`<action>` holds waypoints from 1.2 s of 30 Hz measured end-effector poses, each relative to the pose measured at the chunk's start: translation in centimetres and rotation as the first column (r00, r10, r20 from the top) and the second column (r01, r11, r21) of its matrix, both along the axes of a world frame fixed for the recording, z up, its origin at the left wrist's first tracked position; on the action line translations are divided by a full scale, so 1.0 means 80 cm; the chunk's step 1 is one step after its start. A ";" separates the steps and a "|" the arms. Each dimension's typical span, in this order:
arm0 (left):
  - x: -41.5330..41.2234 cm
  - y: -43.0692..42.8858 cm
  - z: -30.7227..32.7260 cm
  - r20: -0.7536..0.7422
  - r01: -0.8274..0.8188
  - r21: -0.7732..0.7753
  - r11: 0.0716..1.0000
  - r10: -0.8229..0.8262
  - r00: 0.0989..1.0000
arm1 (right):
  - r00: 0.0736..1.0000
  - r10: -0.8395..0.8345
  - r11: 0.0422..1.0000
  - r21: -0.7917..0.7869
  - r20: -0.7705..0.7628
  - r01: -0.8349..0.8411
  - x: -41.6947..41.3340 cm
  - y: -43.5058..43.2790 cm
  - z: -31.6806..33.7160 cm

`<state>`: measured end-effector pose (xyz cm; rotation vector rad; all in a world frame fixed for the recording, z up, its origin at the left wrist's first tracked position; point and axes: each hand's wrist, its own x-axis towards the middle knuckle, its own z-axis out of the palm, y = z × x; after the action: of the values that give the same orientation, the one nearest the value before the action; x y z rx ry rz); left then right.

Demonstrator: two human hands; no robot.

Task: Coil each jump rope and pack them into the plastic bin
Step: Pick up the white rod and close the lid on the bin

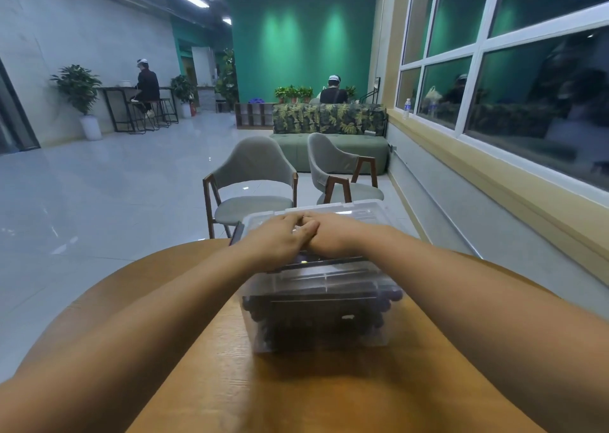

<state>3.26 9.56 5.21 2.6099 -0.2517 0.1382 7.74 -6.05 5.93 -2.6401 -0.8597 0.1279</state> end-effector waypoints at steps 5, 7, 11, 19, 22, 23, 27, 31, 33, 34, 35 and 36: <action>0.014 -0.055 0.005 -0.019 0.130 0.007 0.992 -0.129 0.991 | 0.994 -0.101 0.992 -0.076 0.049 0.105 -0.001 -0.071 0.012; 0.021 -0.074 0.006 -0.025 0.182 0.030 0.983 -0.181 0.983 | 0.986 -0.145 0.985 -0.083 0.085 0.152 -0.002 -0.102 0.018; 0.035 -0.110 0.006 -0.034 0.239 0.100 0.966 -0.236 0.971 | 0.972 -0.221 0.975 0.032 0.074 0.219 -0.016 -0.158 0.017; 0.049 -0.146 -0.003 -0.095 0.243 0.297 0.924 -0.225 0.970 | 0.858 -0.470 0.761 0.397 -0.205 0.512 -0.030 -0.212 -0.030; 0.050 -0.150 -0.006 -0.129 0.260 0.347 0.901 -0.229 0.965 | 0.776 -0.467 0.651 0.429 -0.424 0.626 -0.025 -0.223 -0.062; 0.050 -0.150 -0.008 -0.133 0.265 0.364 0.893 -0.232 0.964 | 0.748 -0.447 0.612 0.442 -0.491 0.656 -0.024 -0.225 -0.072; 0.043 -0.154 -0.016 -0.139 0.270 0.414 0.869 -0.233 0.963 | 0.675 -0.331 0.507 0.479 -0.660 0.717 -0.041 -0.221 -0.095; 0.039 -0.156 -0.025 -0.131 0.248 0.460 0.853 -0.211 0.969 | 0.603 -0.167 0.373 0.516 -0.780 0.771 -0.049 -0.217 -0.108; 0.042 -0.156 -0.026 -0.138 0.253 0.472 0.845 -0.212 0.967 | 0.590 -0.116 0.315 0.533 -0.799 0.785 -0.049 -0.214 -0.110; 0.043 -0.155 -0.026 -0.146 0.259 0.476 0.841 -0.215 0.966 | 0.591 -0.110 0.292 0.542 -0.799 0.788 -0.049 -0.213 -0.111; 0.044 -0.155 -0.026 -0.149 0.263 0.479 0.838 -0.218 0.965 | 0.595 -0.117 0.269 0.551 -0.795 0.790 -0.050 -0.212 -0.109; 0.045 -0.154 -0.025 -0.153 0.266 0.481 0.835 -0.219 0.964 | 0.599 -0.129 0.241 0.561 -0.790 0.792 -0.049 -0.211 -0.107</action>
<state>6.83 -2.77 3.18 3.0518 -0.6633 -0.1610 3.81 -22.91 -2.65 -1.4573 0.2438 0.2385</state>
